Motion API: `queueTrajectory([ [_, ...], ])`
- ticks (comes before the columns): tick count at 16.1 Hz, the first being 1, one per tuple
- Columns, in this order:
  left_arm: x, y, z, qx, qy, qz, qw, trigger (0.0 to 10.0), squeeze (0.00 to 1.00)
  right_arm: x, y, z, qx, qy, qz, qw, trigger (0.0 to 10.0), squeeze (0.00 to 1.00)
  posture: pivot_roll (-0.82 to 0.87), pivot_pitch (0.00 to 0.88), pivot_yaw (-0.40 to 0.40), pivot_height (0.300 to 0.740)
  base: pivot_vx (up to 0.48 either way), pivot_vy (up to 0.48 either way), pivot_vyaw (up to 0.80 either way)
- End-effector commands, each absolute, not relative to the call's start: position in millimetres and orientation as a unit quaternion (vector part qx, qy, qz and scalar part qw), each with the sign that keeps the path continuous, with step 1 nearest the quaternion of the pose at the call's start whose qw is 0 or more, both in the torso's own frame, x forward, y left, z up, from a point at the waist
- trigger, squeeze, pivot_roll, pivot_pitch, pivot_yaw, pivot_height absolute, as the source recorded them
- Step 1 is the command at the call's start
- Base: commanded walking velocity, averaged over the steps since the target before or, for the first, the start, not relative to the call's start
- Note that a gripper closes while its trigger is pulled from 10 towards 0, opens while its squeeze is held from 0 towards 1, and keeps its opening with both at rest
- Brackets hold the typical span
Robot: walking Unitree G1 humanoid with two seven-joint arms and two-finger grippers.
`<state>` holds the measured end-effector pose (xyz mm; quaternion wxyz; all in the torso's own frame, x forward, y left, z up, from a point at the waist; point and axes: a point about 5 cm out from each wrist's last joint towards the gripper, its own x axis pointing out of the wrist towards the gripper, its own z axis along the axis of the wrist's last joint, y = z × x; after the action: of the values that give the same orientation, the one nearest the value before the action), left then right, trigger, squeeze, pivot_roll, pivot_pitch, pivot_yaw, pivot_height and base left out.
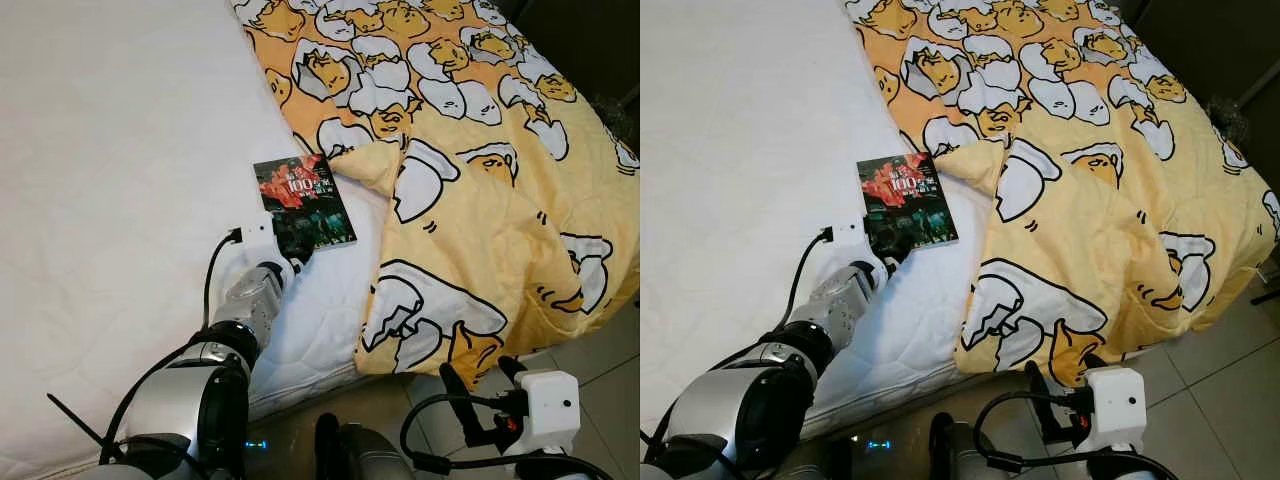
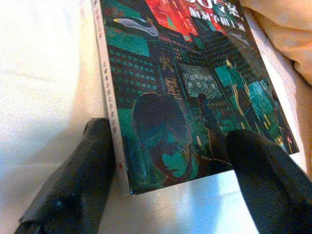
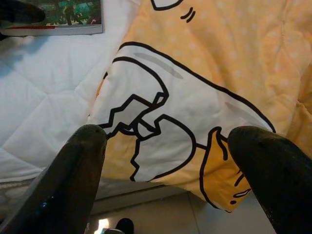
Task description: Clean up the room
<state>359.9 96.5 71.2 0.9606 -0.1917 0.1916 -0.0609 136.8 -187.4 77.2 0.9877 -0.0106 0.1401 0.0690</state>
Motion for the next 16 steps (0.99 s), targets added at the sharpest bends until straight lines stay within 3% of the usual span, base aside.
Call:
queueTrajectory([
  [1,346,85,53,-0.243,0.232,-0.063,0.94,0.0,0.0,134,-190,74,-0.012,0.155,0.065,0.986,10.0,0.0,-0.36,0.224,-0.139,0.74,0.0,0.0,0.0],
  [4,346,87,52,-0.297,0.223,-0.051,0.927,0.0,0.0,136,-189,73,-0.01,0.155,0.066,0.986,10.0,0.0,-0.35,0.222,-0.139,0.74,0.0,0.0,0.0],
  [7,345,82,54,-0.404,0.205,-0.064,0.889,0.0,0.0,140,-189,72,-0.01,0.153,0.071,0.986,10.0,0.0,-0.34,0.211,-0.139,0.74,0.0,0.0,0.0],
  [13,343,67,56,-0.33,0.211,-0.143,0.909,0.0,0.0,150,-190,73,-0.012,0.138,0.067,0.988,10.0,0.0,-0.32,0.19,-0.13,0.74,0.0,0.0,0.0],
  [16,341,64,56,-0.353,0.209,-0.147,0.9,0.0,0.0,152,-190,73,-0.012,0.134,0.067,0.989,10.0,0.0,-0.32,0.179,-0.127,0.74,0.0,0.0,0.0],
])
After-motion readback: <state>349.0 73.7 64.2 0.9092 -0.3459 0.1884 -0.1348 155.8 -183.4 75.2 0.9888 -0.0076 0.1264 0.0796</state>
